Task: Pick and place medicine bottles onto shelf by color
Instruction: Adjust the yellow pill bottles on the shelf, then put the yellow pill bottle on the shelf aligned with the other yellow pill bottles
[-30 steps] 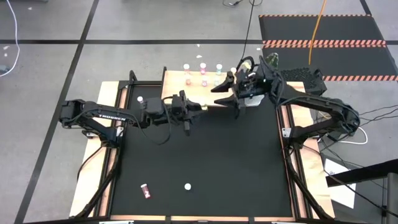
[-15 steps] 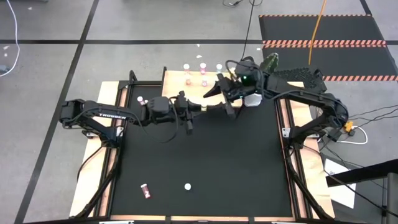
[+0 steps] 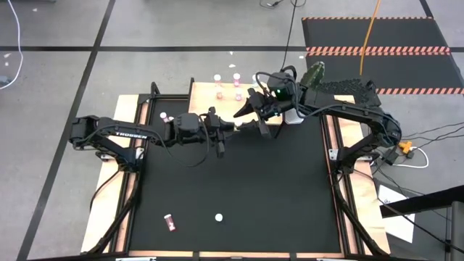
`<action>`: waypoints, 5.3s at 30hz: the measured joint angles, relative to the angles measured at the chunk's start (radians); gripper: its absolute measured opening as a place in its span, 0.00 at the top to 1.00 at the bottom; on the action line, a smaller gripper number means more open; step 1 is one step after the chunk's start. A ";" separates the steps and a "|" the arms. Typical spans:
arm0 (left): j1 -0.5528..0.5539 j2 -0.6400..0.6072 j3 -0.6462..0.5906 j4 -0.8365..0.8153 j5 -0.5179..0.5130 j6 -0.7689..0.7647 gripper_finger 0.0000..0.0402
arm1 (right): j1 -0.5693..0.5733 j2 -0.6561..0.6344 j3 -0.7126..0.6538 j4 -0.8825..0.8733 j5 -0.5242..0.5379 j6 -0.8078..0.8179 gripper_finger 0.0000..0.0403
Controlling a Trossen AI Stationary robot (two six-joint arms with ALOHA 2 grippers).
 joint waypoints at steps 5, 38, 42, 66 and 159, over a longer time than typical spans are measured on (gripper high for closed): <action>0.000 0.000 0.000 0.002 0.001 0.001 0.73 | -0.002 0.000 0.000 -0.011 -0.001 0.004 0.52; 0.000 0.000 -0.001 0.027 -0.030 -0.133 0.37 | -0.049 0.001 -0.001 -0.045 0.038 -0.017 0.70; 0.001 -0.023 -0.001 -0.029 -0.036 -0.141 0.22 | -0.108 -0.007 -0.002 -0.139 0.049 -0.049 0.70; 0.011 -0.223 -0.001 -0.409 -0.104 -0.175 0.10 | -0.445 -0.070 -0.216 -0.203 0.272 -0.259 0.70; 0.549 -0.550 -0.270 -1.531 0.148 -0.867 0.33 | -0.069 -0.379 -0.178 -0.210 0.368 0.139 0.46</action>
